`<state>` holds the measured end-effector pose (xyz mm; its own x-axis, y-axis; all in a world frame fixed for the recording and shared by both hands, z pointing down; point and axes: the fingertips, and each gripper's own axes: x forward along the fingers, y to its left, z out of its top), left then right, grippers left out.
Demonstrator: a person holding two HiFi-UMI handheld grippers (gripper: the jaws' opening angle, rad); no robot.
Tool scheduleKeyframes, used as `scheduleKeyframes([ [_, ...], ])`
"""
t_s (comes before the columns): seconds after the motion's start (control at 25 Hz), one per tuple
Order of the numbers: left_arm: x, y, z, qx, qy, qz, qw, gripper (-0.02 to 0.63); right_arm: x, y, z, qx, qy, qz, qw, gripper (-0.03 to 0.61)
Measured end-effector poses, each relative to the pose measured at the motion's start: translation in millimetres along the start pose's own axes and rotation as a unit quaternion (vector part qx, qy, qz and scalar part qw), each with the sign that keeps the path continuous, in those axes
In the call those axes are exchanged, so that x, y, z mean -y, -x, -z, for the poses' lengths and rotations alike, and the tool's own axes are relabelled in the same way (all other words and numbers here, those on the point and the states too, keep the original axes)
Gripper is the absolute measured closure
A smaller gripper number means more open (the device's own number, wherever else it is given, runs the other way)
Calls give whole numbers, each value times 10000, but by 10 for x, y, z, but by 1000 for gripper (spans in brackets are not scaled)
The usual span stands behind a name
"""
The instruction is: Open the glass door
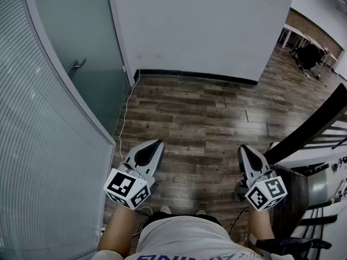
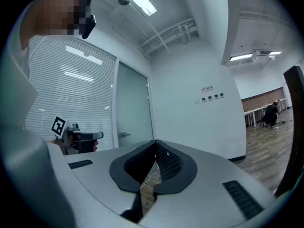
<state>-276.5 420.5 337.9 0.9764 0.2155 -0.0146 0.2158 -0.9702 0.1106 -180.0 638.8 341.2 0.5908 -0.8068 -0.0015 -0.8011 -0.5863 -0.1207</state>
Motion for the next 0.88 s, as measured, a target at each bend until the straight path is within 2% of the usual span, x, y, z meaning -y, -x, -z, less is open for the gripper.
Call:
scheduleKeyframes([
  [0.2,-456,59,-126,69,-136,-32,9999,614,-258,-364,28,-31,104,-10,9999,577],
  [0.56,-1284,196,-154,107,14,-414,9991,614,-529,-1041,-172,56,407,-123,9991,577],
  [0.88,-1664,-123,-230,69,-125,-660,9977,614,-337,-1595,-121,31,286,-352,9990,577],
])
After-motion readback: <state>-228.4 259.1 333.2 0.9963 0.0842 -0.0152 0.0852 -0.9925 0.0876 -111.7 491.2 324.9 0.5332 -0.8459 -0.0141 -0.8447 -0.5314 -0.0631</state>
